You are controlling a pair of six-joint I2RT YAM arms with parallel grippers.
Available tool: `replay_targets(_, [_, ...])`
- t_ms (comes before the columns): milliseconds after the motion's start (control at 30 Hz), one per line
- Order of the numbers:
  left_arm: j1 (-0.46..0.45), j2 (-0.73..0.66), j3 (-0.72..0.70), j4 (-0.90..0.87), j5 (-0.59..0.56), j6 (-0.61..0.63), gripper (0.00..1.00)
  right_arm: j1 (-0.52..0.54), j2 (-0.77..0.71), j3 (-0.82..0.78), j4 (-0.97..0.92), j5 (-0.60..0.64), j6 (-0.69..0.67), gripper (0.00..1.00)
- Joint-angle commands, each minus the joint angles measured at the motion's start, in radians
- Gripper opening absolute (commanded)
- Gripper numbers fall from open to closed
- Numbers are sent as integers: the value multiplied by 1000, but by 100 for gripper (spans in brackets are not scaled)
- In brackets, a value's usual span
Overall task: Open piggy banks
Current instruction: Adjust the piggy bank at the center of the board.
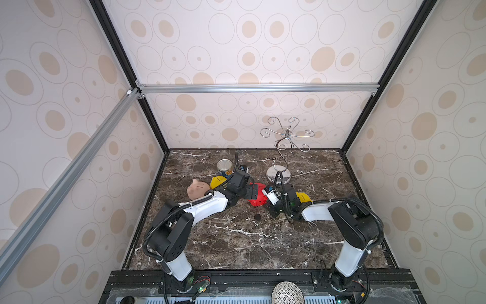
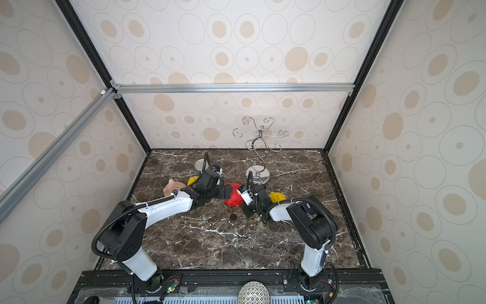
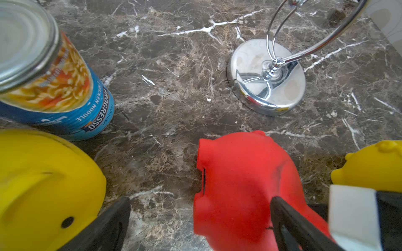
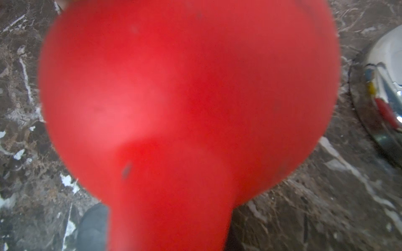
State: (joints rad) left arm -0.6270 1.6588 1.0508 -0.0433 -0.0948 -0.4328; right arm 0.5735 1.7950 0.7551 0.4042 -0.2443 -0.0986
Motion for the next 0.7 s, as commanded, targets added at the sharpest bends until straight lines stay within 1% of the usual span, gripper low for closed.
replay_targets(0, [7, -52, 5, -49, -70, 22, 100, 14, -28, -7, -18, 7, -22, 15])
replay_targets(100, [14, -57, 0, -71, -121, 26, 100, 21, -36, -2, -33, 15, -29, 15])
replay_targets(367, [22, 3, 12, -67, -117, 33, 99, 32, -90, 11, -96, 33, -47, 15])
replay_targets(667, [20, 15, -6, -47, -92, 34, 97, 43, -136, 37, -157, 39, -63, 15])
